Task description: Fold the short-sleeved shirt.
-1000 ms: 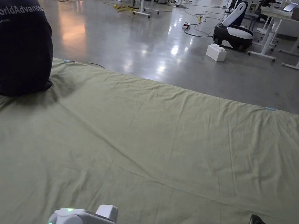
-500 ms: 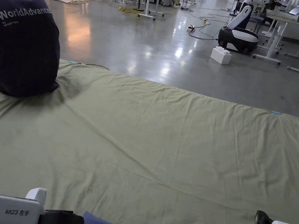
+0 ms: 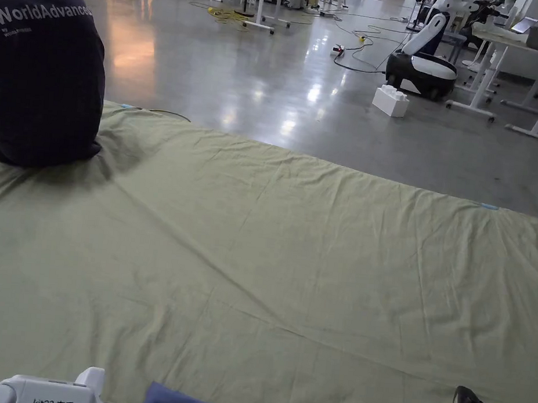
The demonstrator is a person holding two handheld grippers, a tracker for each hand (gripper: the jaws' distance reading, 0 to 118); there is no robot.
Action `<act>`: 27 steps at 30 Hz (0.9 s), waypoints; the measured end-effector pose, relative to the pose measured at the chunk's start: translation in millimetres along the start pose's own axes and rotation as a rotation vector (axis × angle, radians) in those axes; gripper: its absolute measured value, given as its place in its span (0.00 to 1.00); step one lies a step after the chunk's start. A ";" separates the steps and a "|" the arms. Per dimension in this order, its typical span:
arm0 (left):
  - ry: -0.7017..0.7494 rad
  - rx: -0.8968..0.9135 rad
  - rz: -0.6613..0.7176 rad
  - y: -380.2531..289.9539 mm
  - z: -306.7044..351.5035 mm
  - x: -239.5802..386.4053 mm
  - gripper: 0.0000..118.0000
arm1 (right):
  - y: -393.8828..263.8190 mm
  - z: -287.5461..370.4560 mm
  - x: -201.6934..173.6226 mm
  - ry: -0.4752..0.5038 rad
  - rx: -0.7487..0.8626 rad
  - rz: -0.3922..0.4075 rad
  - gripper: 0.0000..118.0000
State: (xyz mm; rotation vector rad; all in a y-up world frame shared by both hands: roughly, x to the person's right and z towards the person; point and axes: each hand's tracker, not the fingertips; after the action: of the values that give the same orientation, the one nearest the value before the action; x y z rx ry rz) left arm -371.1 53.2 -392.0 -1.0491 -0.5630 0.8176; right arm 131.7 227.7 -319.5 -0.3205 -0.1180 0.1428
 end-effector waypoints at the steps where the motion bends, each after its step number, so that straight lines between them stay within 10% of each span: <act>1: -0.013 0.010 0.011 0.5 -0.3 -1.2 0.14 | 0.4 0.1 -0.7 0.001 -0.001 0.003 0.01; 13: -0.011 0.051 -0.086 16.8 51.5 40.3 0.12 | 2.5 -1.6 -3.4 0.018 -0.001 0.008 0.01; 27: 0.505 0.087 -0.256 44.1 141.9 123.3 0.12 | -2.5 -5.5 -2.3 0.055 -0.014 -0.052 0.01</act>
State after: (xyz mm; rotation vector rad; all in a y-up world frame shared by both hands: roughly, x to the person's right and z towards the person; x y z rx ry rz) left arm -418.5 239.3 -371.2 -1.0292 -0.2203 0.3274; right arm 130.5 223.3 -324.0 -0.3349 -0.0726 0.0819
